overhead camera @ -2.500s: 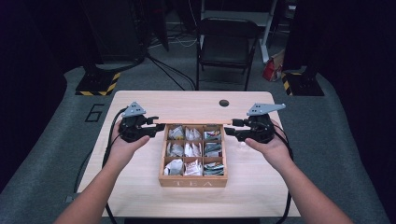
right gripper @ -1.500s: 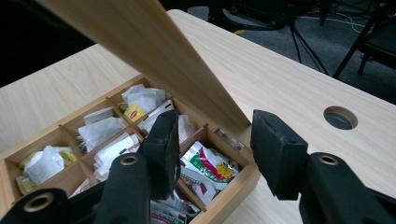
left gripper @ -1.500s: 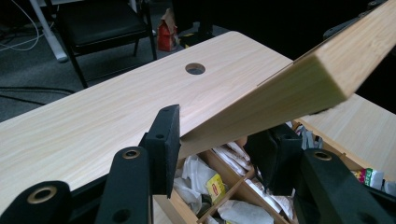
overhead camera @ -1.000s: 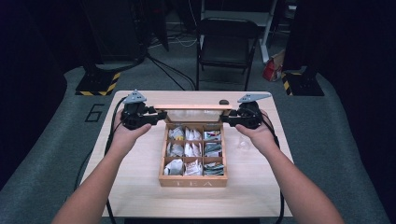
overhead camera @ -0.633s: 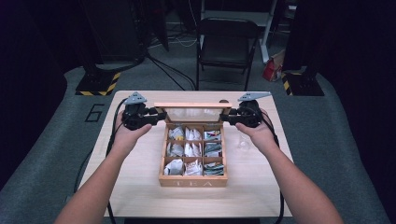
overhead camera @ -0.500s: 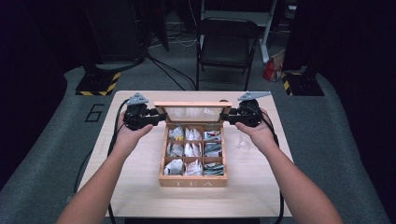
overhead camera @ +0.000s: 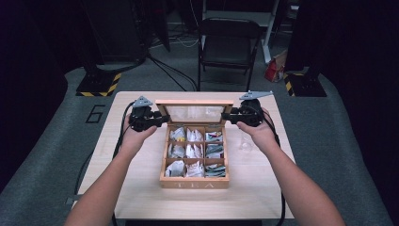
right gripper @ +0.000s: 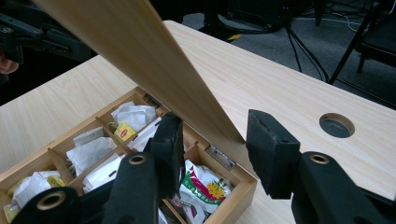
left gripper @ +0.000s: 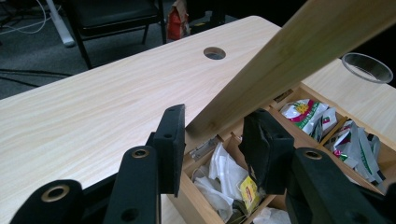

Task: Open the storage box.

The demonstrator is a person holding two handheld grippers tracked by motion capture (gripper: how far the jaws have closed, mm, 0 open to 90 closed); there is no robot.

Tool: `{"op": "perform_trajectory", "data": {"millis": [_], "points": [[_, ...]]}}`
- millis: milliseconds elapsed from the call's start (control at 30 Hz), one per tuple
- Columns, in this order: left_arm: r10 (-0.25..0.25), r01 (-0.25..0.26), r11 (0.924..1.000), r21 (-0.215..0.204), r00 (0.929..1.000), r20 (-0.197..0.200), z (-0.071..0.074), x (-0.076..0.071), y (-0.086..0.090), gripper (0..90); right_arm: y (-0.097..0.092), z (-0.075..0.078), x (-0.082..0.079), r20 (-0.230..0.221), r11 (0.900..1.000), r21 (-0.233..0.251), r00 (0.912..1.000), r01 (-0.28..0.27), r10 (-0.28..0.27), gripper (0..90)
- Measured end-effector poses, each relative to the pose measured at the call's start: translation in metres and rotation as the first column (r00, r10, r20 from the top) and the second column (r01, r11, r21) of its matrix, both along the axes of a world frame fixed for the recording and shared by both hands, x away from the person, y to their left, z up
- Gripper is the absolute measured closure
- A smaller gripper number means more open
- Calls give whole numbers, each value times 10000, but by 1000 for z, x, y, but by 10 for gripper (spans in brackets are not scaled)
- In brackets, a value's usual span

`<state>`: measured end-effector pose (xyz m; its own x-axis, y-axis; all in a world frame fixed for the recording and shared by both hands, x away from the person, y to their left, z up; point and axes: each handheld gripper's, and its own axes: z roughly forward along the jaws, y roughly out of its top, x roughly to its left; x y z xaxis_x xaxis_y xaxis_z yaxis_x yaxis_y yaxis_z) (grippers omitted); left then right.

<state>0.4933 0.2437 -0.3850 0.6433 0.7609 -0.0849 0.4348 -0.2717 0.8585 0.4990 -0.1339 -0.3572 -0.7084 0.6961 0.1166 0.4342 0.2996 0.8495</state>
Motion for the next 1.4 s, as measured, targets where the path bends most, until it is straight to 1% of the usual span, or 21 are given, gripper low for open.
{"op": "perform_trajectory", "data": {"millis": [100, 133, 167, 233, 300, 433, 467, 567, 633, 667, 767, 867, 933, 967, 1000, 1033, 1133, 1233, 1333, 1367, 1400], "points": [[18, -18, 10000, 76, 10000, 31, 0, 1, -1, 597, 1, 1, 1, -35, 10000, 9, 10000, 68, -68, 566], [39, -40, 9999, 107, 10000, 78, -1, 2, -1, 597, 1, 1, 2, 17, 10000, -27, 10000, 36, -36, 566], [74, -75, 10000, 62, 9999, 73, -1, 3, -2, 597, 1, 2, 2, -18, 10000, -22, 10000, 77, -77, 567], [12, -13, 9999, 112, 10000, 59, -1, 4, -1, 597, 1, 2, 3, 32, 10000, -48, 10000, 86, -86, 568], [67, -68, 10000, 14, 9999, 95, -2, 5, -2, 599, 2, 3, 4, 27, 9999, -35, 9999, 116, -116, 568], [7, -7, 10000, -5, 10000, -51, 0, 9, -1, 599, 2, 3, 7, 2, 9998, 33, 9998, 178, -178, 568], [14, -14, 10000, 9, 10000, -58, 0, 10, -1, 599, 3, 3, 7, -45, 9997, 66, 9997, 237, -237, 568], [57, -57, 10000, 14, 10000, -5, 1, 12, -2, 603, 2, 3, 9, -4, 9996, 33, 9996, 275, -275, 561], [50, -50, 10000, 3, 10000, -43, 1, 13, -1, 604, 1, 2, 10, -26, 9995, 17, 9995, 308, -308, 559], [62, -62, 10000, 0, 10000, -33, 1, 14, -2, 605, 1, 1, 10, -108, 9993, 42, 9993, 368, -368, 559], [45, -44, 10000, 63, 10000, -70, 3, 17, -2, 609, -1, -1, 10, -98, 9993, 62, 9992, 375, -375, 554], [54, -52, 10000, 74, 9999, -152, 4, 20, -2, 612, -2, -3, 7, -109, 9989, 101, 9989, 467, -466, 545], [88, -86, 9999, 112, 9999, -147, 4, 22, -3, 616, -2, -5, 5, -92, 9990, 97, 9990, 429, -428, 545], [91, -89, 9999, 129, 9999, -142, 5, 22, -3, 618, -3, -5, 4, -164, 9990, 55, 9989, 438, -437, 545], [68, -66, 9999, 128, 9998, -165, 5, 23, -2, 619, -3, -5, 3, -108, 9992, 42, 9991, 406, -406, 545], [101, -100, 9999, 62, 9999, -140, 4, 24, -2, 620, -4, -6, 1, -135, 9990, 137, 9990, 423, -421, 545], [60, -60, 10000, 28, 9998, -170, 4, 26, -2, 621, -5, -5, -3, -122, 9992, 211, 9993, 347, -344, 545], [141, -141, 9999, 45, 9998, -150, 4, 27, -3, 624, -4, -4, -8, -94, 9996, 122, 9997, 238, -237, 545], [79, -75, 9998, 190, 9998, -203, 6, 30, -3, 630, -2, -2, -16, 115, 9998, 77, 9998, 163, -164, 545], [54, -48, 9997, 252, 9997, -241, 7, 31, -3, 631, -1, -2, -18, 151, 10000, 48, 9999, 75, -76, 545], [98, -93, 9997, 224, 9997, -235, 7, 32, -3, 632, 1, -2, -22, 206, 10000, 57, 9998, -43, 41, 546]]}}
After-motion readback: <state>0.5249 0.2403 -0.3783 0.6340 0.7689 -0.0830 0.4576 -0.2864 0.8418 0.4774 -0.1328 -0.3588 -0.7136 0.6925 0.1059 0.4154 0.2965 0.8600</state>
